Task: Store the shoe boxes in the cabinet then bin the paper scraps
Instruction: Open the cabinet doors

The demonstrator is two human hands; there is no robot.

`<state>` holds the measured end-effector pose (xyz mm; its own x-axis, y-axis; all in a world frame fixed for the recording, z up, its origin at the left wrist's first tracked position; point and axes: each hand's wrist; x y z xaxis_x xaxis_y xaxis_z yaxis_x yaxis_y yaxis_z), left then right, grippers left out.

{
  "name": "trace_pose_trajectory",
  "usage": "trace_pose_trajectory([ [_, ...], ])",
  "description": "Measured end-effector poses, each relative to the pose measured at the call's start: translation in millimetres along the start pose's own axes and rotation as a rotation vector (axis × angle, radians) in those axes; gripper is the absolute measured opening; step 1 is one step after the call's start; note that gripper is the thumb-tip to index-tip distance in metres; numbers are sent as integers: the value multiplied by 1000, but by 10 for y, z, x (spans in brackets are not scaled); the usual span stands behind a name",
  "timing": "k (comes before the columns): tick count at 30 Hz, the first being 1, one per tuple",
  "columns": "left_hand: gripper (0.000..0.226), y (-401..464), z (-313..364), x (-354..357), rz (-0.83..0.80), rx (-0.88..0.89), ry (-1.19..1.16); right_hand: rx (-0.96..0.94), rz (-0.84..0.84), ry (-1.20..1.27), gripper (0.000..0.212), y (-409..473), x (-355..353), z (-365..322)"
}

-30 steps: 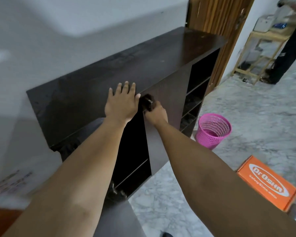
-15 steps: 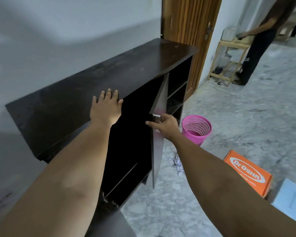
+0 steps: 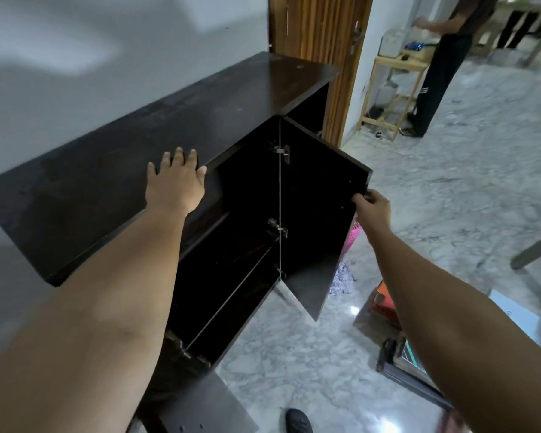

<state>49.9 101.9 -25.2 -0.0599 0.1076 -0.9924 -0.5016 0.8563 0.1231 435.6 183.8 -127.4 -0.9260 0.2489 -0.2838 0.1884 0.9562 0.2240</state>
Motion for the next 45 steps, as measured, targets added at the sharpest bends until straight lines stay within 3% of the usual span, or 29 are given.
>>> trace_pose_trajectory([
  [6,60,16,20,4,-3,-16,6,68,-130,57,74,357,-160,-49],
  [8,60,19,17,9,4,-15,9,73,-165,43,101,460,-150,-69],
  [12,61,16,7,21,12,-16,11,119,-127,26,126,593,-24,-105],
  [21,61,15,32,14,47,-15,29,146,-120,-35,122,794,19,-68],
  [29,63,-144,395,-29,-70,-145,41,142,-261,-63,129,766,-280,-92],
  [35,79,-706,994,76,-63,136,88,117,-297,-157,117,303,-660,-253],
  [45,77,-2223,2171,413,-299,500,-87,278,-236,-358,116,-1197,-2023,141],
])
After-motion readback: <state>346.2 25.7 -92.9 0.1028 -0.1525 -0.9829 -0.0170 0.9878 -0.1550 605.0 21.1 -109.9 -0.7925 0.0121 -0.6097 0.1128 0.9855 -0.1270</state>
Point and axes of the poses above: each hand's wrist, its own y-axis towards the middle knuckle, its own x-axis out of the palm, z = x × y, and after that the axes turned 13 degrees about -x, right-handed
